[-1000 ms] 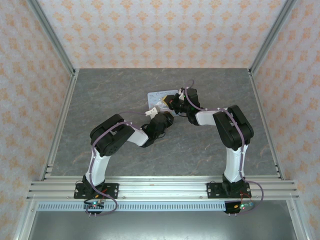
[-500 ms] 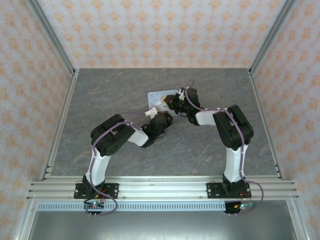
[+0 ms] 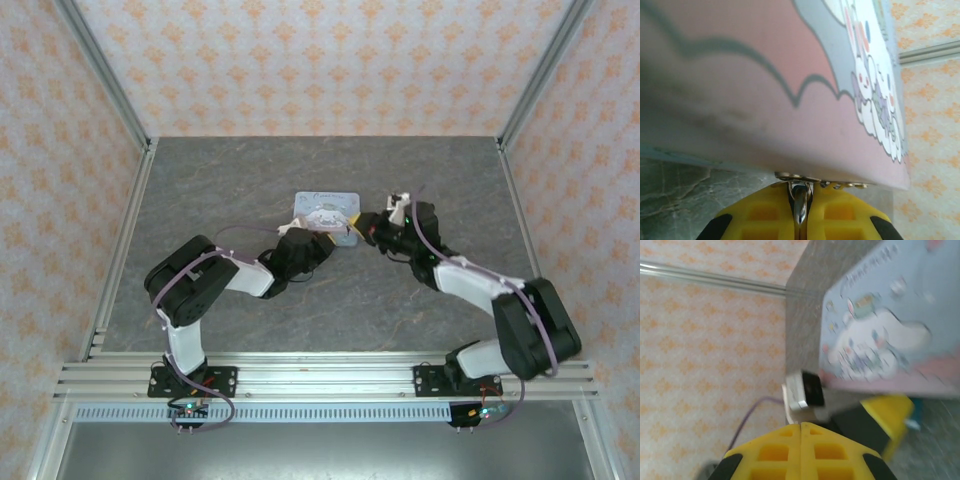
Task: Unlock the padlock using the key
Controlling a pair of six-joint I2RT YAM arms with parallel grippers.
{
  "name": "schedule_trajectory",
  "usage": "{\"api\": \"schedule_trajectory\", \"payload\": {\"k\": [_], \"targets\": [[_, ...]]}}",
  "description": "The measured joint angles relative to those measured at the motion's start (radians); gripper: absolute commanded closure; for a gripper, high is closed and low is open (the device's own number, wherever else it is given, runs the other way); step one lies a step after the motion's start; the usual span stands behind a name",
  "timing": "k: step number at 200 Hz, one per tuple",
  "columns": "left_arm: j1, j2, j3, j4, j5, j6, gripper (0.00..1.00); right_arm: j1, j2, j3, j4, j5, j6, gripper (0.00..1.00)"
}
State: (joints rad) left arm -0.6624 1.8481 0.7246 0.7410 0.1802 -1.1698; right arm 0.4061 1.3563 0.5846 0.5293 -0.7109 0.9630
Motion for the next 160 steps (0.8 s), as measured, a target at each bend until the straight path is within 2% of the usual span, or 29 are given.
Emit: {"api": "schedule_trajectory", "payload": {"k": [26,65,104,160], "targets": [[0.018,-0.030,0.000,-0.013,0.074,0.000,1.00,0.000,-0.100,-0.188,0.018,-0.028,-0.007,1.00],[0.024,-0.059,0.009,-0.052,0.169,0.000,1.00,0.001,-0.129,-0.345,0.077,-0.078,-0.006,1.00],[0.024,-0.071,0.009,-0.053,0.235,-0.011,1.00,0.001,-0.131,-0.354,0.186,-0.114,-0.006,1.00],[0.024,-0.086,0.001,-0.022,0.259,-0.069,1.00,0.001,-0.103,-0.354,0.267,-0.114,0.011,1.00]]}}
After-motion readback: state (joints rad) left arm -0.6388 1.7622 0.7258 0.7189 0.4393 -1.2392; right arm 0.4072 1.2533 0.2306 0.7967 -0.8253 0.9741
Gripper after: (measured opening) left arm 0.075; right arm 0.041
